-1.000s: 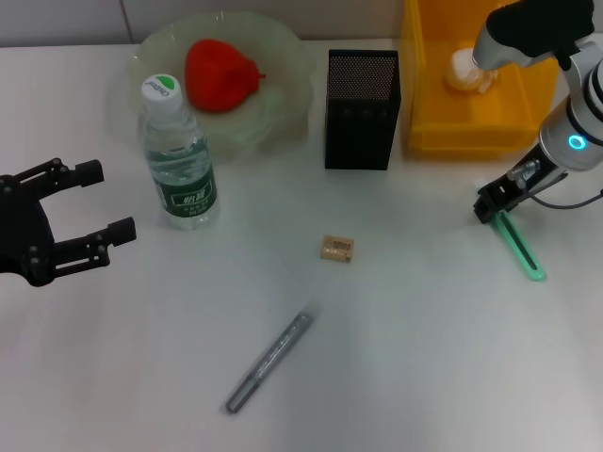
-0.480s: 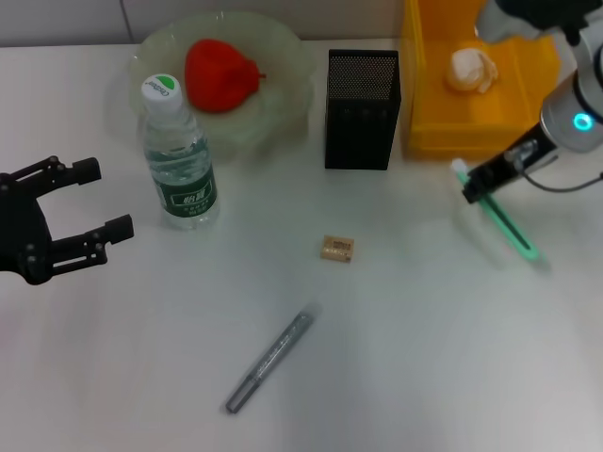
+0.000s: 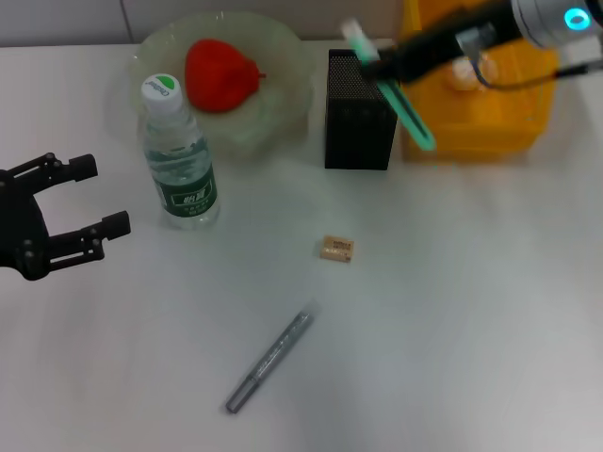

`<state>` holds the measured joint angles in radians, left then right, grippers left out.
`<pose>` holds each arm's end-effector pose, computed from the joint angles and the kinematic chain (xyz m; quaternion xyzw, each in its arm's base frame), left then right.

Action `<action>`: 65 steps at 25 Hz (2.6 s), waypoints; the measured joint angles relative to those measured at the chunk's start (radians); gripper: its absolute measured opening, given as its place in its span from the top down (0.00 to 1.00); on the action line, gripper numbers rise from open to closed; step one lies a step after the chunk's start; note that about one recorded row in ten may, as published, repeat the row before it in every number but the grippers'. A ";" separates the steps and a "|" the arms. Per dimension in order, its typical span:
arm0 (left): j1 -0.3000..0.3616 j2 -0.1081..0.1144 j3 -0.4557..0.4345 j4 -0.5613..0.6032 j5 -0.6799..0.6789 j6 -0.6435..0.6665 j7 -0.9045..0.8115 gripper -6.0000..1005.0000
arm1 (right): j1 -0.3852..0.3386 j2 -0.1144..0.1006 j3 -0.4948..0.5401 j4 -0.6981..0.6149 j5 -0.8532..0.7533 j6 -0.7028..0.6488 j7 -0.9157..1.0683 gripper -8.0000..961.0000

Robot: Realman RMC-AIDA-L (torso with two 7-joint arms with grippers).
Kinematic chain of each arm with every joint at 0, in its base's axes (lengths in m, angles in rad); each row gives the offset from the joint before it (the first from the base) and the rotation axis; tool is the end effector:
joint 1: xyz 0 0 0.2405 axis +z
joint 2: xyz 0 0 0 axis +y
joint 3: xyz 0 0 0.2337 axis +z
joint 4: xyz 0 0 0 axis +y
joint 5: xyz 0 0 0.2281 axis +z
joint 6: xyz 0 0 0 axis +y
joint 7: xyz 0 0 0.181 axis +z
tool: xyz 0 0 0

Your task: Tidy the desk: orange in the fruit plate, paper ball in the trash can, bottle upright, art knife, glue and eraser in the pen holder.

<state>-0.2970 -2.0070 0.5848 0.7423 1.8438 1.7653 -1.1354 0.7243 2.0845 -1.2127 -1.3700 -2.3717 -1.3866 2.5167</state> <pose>-0.2908 0.2931 0.0544 -0.9214 -0.1349 -0.2864 0.2256 0.0833 0.4199 0.0079 -0.9349 0.2794 0.0320 0.2165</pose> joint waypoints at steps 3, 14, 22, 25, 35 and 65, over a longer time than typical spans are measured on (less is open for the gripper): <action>-0.002 0.001 0.000 0.000 0.000 -0.001 -0.002 0.19 | 0.010 -0.001 0.000 0.077 0.069 0.132 -0.084 0.81; -0.008 0.001 0.007 0.000 0.002 -0.030 -0.012 0.19 | 0.066 0.000 -0.115 0.342 0.166 0.549 -0.223 0.81; -0.013 0.000 0.007 0.000 0.003 -0.039 -0.013 0.19 | 0.094 -0.001 -0.202 0.425 0.167 0.641 -0.224 0.80; -0.015 -0.001 0.007 0.000 0.003 -0.046 -0.013 0.19 | 0.096 -0.002 -0.202 0.447 0.164 0.657 -0.224 0.80; -0.015 -0.003 0.009 -0.001 0.003 -0.058 -0.013 0.19 | 0.071 -0.005 -0.191 0.467 0.164 0.652 -0.232 0.80; -0.050 0.002 0.015 -0.026 0.029 -0.066 -0.057 0.19 | 0.291 0.003 -0.331 0.264 -0.222 -0.208 0.018 0.32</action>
<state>-0.3469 -2.0046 0.5997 0.7166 1.8724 1.6991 -1.1922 1.0149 2.0878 -1.5433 -1.1063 -2.5941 -1.5949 2.5352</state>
